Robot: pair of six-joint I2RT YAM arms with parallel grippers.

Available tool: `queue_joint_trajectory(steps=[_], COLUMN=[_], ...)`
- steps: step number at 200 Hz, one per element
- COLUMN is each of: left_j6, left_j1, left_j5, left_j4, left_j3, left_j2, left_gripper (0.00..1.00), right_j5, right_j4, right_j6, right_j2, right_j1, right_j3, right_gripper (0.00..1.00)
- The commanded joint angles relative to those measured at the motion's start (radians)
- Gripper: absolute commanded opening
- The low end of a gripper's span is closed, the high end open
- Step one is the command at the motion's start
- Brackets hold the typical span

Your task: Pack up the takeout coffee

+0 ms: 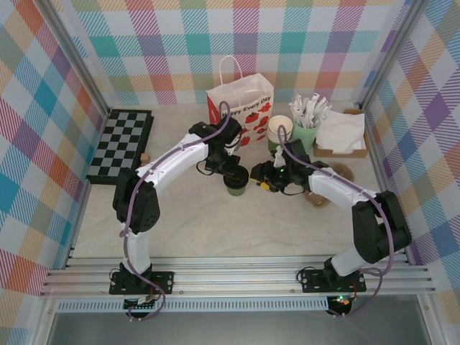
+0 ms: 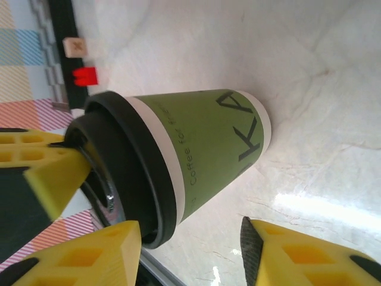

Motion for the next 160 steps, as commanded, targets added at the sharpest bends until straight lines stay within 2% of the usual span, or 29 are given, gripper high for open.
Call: queue_joint_trajectory(steps=[1, 40, 93, 160], left_j6=[0.176, 0.32, 0.364, 0.354], left_j1=[-0.008, -0.014, -0.034, -0.037], left_j5=[0.064, 0.166, 0.054, 0.056], left_j4=[-0.094, -0.185, -0.177, -0.115], left_j3=[0.097, 0.16, 0.13, 0.066], left_j2=[0.02, 0.068, 0.066, 0.059], left_gripper=[0.0, 0.0, 0.0, 0.0], right_j5=[-0.148, -0.237, -0.23, -0.287], right_j4=[-0.059, -0.15, -0.139, -0.101], right_j6=[-0.092, -0.195, -0.184, -0.183], right_j2=[-0.004, 0.054, 0.129, 0.169], right_j1=[-0.054, -0.069, -0.069, -0.068], right_j3=[0.047, 0.104, 0.116, 0.099], right_gripper=[0.51, 0.53, 0.5, 0.41])
